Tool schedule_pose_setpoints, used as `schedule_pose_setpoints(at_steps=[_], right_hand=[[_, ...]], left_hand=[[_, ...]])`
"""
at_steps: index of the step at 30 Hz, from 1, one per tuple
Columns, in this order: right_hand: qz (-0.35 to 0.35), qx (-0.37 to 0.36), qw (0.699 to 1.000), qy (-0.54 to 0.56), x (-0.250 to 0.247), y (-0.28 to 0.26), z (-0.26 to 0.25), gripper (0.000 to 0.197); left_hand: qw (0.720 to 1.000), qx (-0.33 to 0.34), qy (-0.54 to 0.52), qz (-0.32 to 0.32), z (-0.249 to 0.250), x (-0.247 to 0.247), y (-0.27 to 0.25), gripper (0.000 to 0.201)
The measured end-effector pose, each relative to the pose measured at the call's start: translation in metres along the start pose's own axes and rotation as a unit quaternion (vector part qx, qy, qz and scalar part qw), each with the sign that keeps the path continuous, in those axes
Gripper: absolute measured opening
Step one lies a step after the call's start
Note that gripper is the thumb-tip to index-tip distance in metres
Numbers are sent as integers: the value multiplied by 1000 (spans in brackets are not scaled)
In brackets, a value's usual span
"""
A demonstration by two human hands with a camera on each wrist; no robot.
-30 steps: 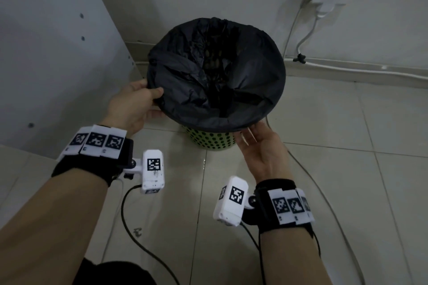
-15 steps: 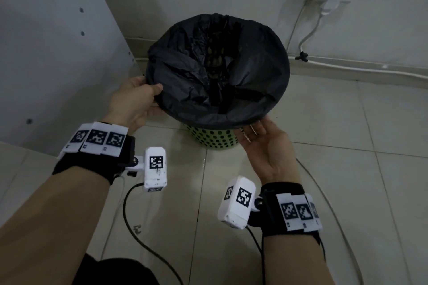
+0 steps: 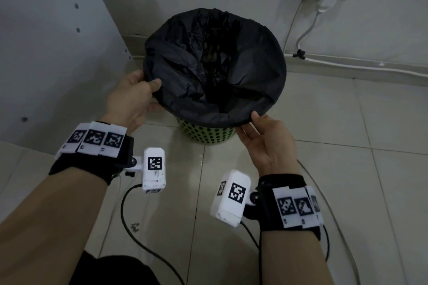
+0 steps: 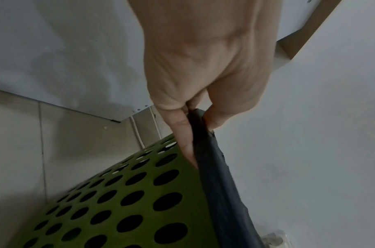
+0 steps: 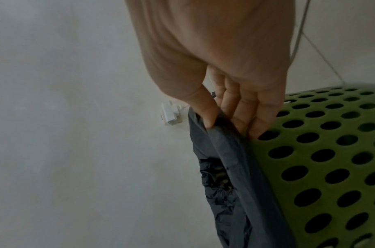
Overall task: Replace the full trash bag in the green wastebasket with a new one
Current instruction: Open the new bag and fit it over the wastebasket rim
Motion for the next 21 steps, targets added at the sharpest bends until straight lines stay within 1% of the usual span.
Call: schedule_pose_setpoints(at_steps=[3,4,6,8,10,12,13,15,17,19,21], right_hand=[[2,13,1000,25,-1,-3,6,26],[-4,17,1000,25,0,-4,9,26],[-14,35,999,20,-1,-4,16,18],[-19,56,998,7,-4,-4,22,16],[-27,73,996,-45,-7,-6,24,14],[-7,62,994,-95,-15,-3,17,16],[11,46,994,-97,-19,-1,11,19],[21,28,998,-50,-24,3,1,20],[7,31,999,-5,-24,4,1,18],[1,20,1000,1,-24,5,6,15],[2,-18,1000,11,-21,2,11,14]], left_hand=[[1000,22,-5,-7,8,-1,-4,38],[999,32,-4,-8,11,-3,-6,38],[999,47,-1,-11,12,-5,-8,38],[999,50,14,-18,11,-7,-9,39],[998,50,33,-16,11,-9,-10,39],[997,52,45,-18,11,-12,-9,39],[997,52,50,-22,11,-13,-8,39],[996,53,62,-30,9,-14,-9,39],[996,57,64,-32,9,-15,-10,38],[996,72,51,-31,11,-14,-12,38],[996,76,20,-39,9,-8,-16,37]])
Point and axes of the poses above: each hand's wrist, its own y-axis towards the middle knuckle, its own x-axis out of the palm, z = x × y, the point moved 6 cm from there along y, towards the middle knuckle, and after that the axes turned 3 degrees about -z, right-handed, at the moved point
